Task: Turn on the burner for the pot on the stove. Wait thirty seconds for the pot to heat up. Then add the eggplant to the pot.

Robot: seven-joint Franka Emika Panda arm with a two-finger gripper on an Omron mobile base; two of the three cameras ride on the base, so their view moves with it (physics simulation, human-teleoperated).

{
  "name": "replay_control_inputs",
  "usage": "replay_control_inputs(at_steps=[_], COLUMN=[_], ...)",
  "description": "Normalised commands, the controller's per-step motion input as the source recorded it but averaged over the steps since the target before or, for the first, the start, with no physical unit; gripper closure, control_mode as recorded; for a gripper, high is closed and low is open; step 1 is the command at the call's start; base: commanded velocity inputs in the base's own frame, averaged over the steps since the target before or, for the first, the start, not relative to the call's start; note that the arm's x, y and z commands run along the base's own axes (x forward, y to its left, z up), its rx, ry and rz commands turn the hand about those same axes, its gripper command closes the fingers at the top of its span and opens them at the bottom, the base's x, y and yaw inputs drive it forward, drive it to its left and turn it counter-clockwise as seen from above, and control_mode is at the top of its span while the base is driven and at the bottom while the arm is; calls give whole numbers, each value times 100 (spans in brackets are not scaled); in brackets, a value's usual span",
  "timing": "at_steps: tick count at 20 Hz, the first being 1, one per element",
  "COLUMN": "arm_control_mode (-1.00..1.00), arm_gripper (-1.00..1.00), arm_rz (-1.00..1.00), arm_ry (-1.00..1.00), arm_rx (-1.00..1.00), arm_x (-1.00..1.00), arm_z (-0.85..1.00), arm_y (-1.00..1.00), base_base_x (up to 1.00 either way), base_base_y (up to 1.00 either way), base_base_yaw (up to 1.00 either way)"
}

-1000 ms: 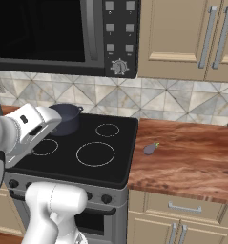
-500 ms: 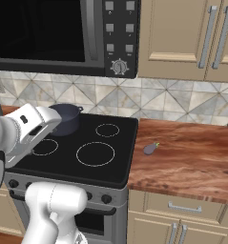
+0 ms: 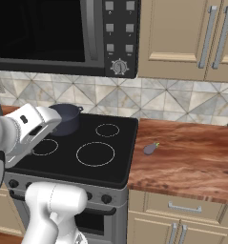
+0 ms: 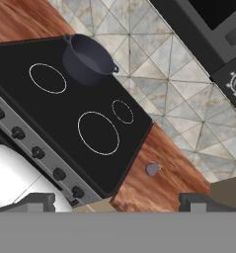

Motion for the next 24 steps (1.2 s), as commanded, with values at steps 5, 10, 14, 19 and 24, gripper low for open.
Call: replay_control_inputs(at_steps=[5,10,14,19,24], arm_control_mode=[-100,-100,-100,-100,-100], arm_gripper=[-100,-100,-100,-100,-100], arm_rz=[0,0,0,0,0], arm_ry=[0,0,0,0,0], arm_rx=[0,0,0,0,0], arm_x=[0,0,0,0,0], arm_z=[0,0,0,0,0], arm_y=[0,0,0,0,0], base_base_x=[0,0,0,0,0], base_base_y=[0,0,0,0,0], base_base_yaw=[0,0,0,0,0])
